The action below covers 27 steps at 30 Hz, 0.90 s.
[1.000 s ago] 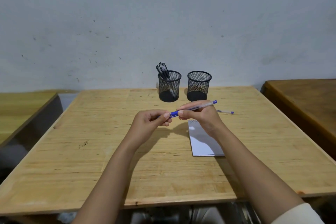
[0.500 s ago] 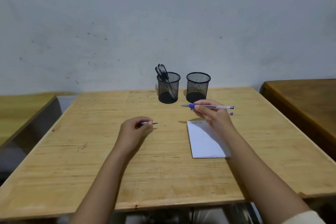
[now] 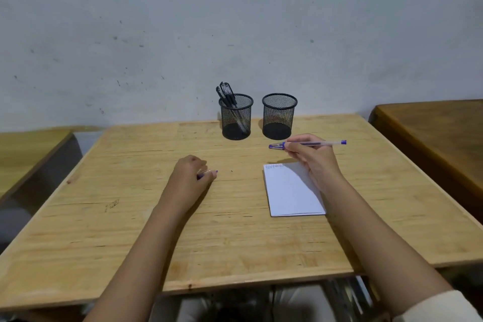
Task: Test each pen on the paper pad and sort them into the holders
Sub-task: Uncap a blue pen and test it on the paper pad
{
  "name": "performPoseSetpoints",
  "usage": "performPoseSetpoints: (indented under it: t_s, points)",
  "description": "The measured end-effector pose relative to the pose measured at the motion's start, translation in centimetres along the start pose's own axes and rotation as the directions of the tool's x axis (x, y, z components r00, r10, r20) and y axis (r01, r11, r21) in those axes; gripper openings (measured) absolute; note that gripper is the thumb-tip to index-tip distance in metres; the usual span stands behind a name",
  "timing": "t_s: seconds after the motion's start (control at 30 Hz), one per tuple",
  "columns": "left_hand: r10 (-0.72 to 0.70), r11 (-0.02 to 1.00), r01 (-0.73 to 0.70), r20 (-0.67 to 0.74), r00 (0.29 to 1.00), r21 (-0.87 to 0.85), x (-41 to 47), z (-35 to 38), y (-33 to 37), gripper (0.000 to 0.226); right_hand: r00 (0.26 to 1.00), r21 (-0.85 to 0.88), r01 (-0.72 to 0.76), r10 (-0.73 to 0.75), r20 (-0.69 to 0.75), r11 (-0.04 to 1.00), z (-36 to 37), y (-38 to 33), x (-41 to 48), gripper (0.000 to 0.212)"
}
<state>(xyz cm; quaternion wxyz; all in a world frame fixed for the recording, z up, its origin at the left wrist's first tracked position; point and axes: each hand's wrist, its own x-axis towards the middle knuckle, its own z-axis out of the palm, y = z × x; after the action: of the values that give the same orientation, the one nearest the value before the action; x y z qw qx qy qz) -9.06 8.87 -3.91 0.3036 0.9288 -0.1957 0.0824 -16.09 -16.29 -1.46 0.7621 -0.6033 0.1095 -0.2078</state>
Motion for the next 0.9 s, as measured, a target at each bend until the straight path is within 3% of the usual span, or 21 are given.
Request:
performPoseSetpoints:
  t_s: [0.1,0.2,0.3,0.43,0.53,0.67,0.9]
  points:
    - [0.057,0.997,-0.058,-0.019,0.998,-0.056,-0.7,0.8,3.0,0.045,0.999,-0.037,-0.013,0.011,-0.046,0.999,-0.2,-0.1,0.6,0.015]
    - [0.180,0.977,-0.163,0.131,0.975,-0.137,-1.7,2.7,6.5,0.056,0.996,0.110,-0.080,0.085,-0.034,0.991,-0.1,0.0,0.9,0.015]
    - [0.283,0.959,-0.274,0.266,0.922,-0.070,-1.9,4.5,8.3,0.069,0.993,0.124,-0.106,0.110,-0.030,0.987,0.0,0.5,1.3,0.020]
    - [0.230,0.959,-0.280,0.452,0.862,0.046,-2.1,6.6,7.9,0.075,0.991,0.010,-0.122,0.122,-0.055,0.992,-0.2,1.3,1.6,0.034]
    - [0.232,0.951,-0.300,0.468,0.852,0.074,-2.1,7.0,7.7,0.073,0.987,-0.125,-0.141,0.131,-0.088,0.982,-0.3,2.1,1.8,0.041]
    - [0.221,0.944,-0.310,0.482,0.848,0.114,-2.0,7.1,7.7,0.072,0.996,-0.344,-0.041,0.009,-0.094,0.938,0.0,2.7,2.5,0.040]
    - [0.204,0.942,-0.304,0.480,0.853,0.139,-1.9,7.2,7.9,0.072,0.998,-0.368,-0.013,-0.010,-0.060,0.930,-0.3,3.3,2.7,0.039]
